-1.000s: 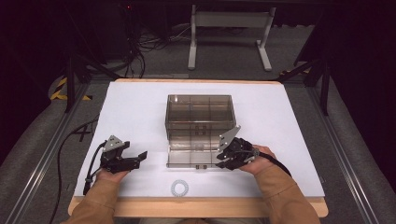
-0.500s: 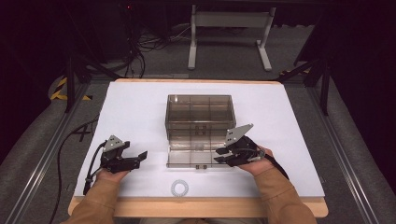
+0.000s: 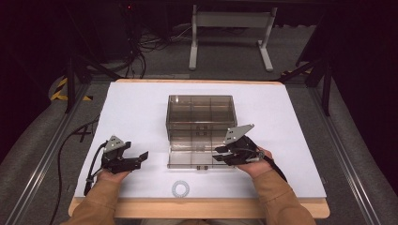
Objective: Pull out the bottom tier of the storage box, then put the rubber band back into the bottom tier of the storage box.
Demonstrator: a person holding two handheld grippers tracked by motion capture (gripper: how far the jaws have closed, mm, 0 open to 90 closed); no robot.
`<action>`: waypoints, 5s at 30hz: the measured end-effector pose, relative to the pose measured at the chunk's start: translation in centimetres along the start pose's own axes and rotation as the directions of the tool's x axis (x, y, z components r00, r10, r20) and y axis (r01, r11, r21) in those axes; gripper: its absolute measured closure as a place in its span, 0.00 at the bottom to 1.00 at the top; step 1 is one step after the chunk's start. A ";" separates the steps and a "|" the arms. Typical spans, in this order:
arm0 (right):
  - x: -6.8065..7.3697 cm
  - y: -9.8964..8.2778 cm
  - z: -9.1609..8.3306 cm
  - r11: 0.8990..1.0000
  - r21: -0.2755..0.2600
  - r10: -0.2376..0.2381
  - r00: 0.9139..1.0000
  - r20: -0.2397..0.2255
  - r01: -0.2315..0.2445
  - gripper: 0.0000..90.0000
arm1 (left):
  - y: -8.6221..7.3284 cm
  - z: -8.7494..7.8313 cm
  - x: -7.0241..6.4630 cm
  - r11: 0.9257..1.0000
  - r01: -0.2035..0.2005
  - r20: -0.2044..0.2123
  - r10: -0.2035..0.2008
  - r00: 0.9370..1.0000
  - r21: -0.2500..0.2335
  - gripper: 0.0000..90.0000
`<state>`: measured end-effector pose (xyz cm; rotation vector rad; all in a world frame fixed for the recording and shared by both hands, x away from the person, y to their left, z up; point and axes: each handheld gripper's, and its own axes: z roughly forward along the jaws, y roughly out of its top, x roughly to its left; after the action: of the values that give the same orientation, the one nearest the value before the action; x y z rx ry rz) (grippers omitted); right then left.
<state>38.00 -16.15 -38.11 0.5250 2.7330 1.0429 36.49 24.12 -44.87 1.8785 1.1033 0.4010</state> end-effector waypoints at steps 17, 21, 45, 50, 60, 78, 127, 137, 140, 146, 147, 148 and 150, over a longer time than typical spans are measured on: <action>1.2 1.2 0.9 1.000 0.022 0.011 1.000 -0.017 -0.010 0.77 | 0.0 -0.1 -0.1 1.000 -0.001 0.000 0.001 1.000 0.003 0.17; 1.6 1.7 1.4 0.999 0.034 0.008 1.000 -0.022 -0.007 0.77 | -0.2 -0.2 -0.1 1.000 -0.007 -0.004 0.007 1.000 0.002 0.17; 3.5 4.1 3.9 0.997 0.076 -0.022 0.998 -0.060 0.027 0.80 | -0.8 -1.3 0.2 1.000 0.001 -0.033 -0.001 0.999 -0.006 0.17; 3.8 4.4 4.2 0.996 0.080 -0.020 0.997 -0.068 0.025 0.80 | -0.8 -1.2 0.1 1.000 0.001 -0.033 -0.001 0.999 -0.002 0.17; 4.7 4.8 5.6 0.992 0.122 -0.032 0.998 -0.060 0.039 0.81 | -0.8 -1.0 0.2 1.000 0.003 -0.031 -0.003 1.000 0.005 0.17; 6.8 5.4 8.5 0.978 0.195 -0.039 0.988 -0.148 0.068 0.79 | -0.8 -1.0 0.2 1.000 0.002 -0.035 -0.002 0.999 0.011 0.17; 8.3 5.7 9.8 0.934 0.348 -0.051 0.995 -0.081 0.076 0.92 | -0.8 -0.9 0.2 1.000 0.006 -0.033 -0.005 0.999 0.013 0.17; 8.3 5.9 9.3 0.945 0.323 -0.036 0.997 -0.071 0.057 0.92 | -0.8 -0.9 0.2 1.000 0.006 -0.031 -0.005 0.999 0.012 0.17; 8.3 6.0 9.0 0.948 0.313 -0.041 0.997 -0.069 0.061 0.92 | -0.8 -0.9 0.2 1.000 0.006 -0.032 -0.006 0.999 0.013 0.17; 8.0 6.3 8.1 0.960 0.273 -0.055 0.997 -0.049 0.067 0.92 | -0.8 -0.9 0.2 1.000 0.006 -0.032 -0.005 0.999 0.013 0.17; 8.0 6.3 7.9 0.960 0.271 -0.054 0.997 -0.049 0.065 0.92 | -0.8 -0.9 0.2 1.000 0.005 -0.032 -0.005 0.999 0.013 0.17; 7.9 6.3 7.8 0.961 0.269 -0.053 0.997 -0.050 0.065 0.92 | -0.8 -0.9 0.2 1.000 0.005 -0.033 -0.005 0.999 0.013 0.17; 7.9 6.4 7.6 0.964 0.258 -0.055 0.998 -0.045 0.064 0.92 | -0.8 -0.9 0.2 1.000 0.005 -0.032 -0.005 0.999 0.013 0.17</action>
<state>34.54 -4.10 -39.70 0.4600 2.9171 0.6901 35.65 24.92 -45.07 1.8864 1.1345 0.4234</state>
